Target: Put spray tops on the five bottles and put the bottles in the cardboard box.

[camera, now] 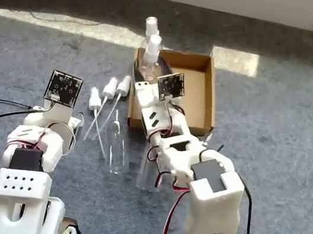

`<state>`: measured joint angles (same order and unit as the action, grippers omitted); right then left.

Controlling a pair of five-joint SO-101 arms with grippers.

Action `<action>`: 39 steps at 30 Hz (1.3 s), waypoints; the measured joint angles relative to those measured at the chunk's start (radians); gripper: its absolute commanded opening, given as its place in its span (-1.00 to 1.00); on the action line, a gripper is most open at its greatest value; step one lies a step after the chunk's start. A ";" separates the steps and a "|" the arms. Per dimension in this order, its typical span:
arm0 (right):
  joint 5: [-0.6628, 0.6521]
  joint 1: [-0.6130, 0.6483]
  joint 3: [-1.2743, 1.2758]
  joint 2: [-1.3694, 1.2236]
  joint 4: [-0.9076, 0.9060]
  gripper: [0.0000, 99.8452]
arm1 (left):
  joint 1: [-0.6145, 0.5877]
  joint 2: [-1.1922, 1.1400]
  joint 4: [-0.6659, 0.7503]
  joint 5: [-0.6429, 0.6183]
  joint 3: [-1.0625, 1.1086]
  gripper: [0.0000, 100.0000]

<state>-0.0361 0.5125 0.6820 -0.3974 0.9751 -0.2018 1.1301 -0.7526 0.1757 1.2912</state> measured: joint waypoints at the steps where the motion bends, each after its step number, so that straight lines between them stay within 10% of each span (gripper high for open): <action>1: 0.000 0.000 0.000 0.000 0.015 -0.76 | 0.000 0.000 0.000 0.000 0.000 -0.66; 39: 0.021 0.000 0.000 0.000 0.003 -0.78 | 0.000 0.000 0.000 0.000 0.000 -0.66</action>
<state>-0.0146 0.5125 0.6820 -0.3974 0.9782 -0.2018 1.1301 -0.7526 0.1757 1.2912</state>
